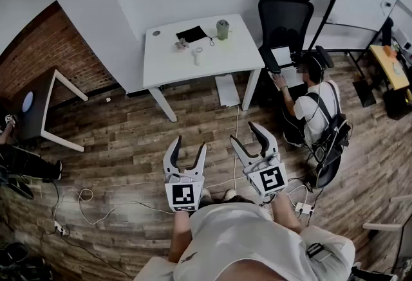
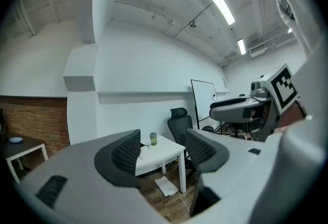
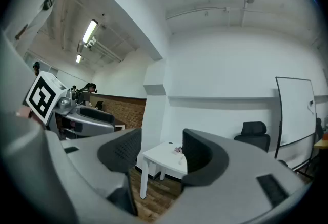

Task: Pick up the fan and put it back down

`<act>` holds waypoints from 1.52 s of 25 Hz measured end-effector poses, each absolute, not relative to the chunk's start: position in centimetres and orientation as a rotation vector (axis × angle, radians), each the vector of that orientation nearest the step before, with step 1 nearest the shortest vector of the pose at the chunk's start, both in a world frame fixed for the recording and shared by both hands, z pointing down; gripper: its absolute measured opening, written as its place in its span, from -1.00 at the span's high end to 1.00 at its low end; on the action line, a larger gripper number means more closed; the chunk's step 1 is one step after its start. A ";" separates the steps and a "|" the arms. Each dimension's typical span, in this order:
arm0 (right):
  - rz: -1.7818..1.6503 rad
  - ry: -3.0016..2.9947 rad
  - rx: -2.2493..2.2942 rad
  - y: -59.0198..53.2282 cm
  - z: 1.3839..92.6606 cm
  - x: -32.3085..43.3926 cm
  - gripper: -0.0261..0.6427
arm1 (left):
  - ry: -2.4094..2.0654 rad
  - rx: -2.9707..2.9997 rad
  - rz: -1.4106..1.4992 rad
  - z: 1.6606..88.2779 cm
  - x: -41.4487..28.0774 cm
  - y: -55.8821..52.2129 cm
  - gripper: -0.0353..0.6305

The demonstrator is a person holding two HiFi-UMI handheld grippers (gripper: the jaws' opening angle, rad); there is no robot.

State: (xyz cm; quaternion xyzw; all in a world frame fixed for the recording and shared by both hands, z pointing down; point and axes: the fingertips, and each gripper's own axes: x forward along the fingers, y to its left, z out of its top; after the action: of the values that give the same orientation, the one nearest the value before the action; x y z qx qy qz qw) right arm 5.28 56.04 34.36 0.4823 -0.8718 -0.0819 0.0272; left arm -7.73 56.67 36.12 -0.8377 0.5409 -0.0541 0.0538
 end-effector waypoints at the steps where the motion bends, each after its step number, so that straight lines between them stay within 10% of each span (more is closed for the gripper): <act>1: -0.250 -2.690 1.485 55.6 34.6 5.4 0.17 | 1.651 -2.544 -0.159 36.2 -7.6 56.3 0.08; 38: -0.195 -2.569 1.506 29.0 35.7 1.4 0.20 | 1.599 -2.594 -0.164 36.8 -11.6 29.1 0.12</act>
State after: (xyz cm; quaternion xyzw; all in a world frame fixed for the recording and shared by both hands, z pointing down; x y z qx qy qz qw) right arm 1.39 29.00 35.72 0.5032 -0.8581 -0.0650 0.0785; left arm -11.58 29.06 36.83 -0.8492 0.5235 -0.0535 0.0447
